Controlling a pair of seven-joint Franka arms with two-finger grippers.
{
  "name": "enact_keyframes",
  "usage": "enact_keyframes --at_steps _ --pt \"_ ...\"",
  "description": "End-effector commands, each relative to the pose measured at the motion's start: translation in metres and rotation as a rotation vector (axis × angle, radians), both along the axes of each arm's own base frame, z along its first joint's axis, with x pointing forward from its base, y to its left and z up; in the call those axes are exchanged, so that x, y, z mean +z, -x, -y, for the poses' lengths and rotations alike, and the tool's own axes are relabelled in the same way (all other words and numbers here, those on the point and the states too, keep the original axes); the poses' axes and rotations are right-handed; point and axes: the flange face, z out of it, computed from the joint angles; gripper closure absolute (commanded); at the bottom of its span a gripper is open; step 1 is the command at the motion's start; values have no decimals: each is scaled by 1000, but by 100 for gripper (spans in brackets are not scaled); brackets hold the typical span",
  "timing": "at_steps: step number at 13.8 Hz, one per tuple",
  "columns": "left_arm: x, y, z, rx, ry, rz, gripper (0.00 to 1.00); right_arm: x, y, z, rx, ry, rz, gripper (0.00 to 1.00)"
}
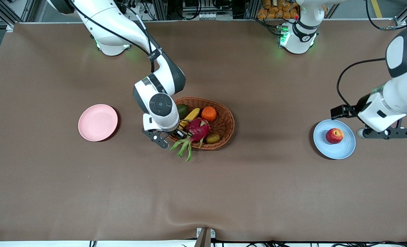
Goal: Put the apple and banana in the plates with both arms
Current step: 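Open the left gripper and raise it while the right gripper holds the banana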
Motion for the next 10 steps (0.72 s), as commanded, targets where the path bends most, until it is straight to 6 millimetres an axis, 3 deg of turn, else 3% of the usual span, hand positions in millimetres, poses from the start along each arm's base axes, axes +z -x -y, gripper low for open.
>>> enact_keyframes --at_steps 1,4,6,9,10 --pt "36 23 8 0 11 22 0 -2 -5 -6 -13 0 5 65" --pt "66 49 23 30 -8 41 0 -2 -5 -6 -10 1 6 71" --pt "81 61 29 36 -13 66 0 1 -7 -6 -7 -2 11 80" --pt "93 64 17 55 -11 84 0 4 -8 -6 -7 -4 13 88" --pt "96 64 13 58 -11 90 0 4 -8 -6 -7 -4 13 96"
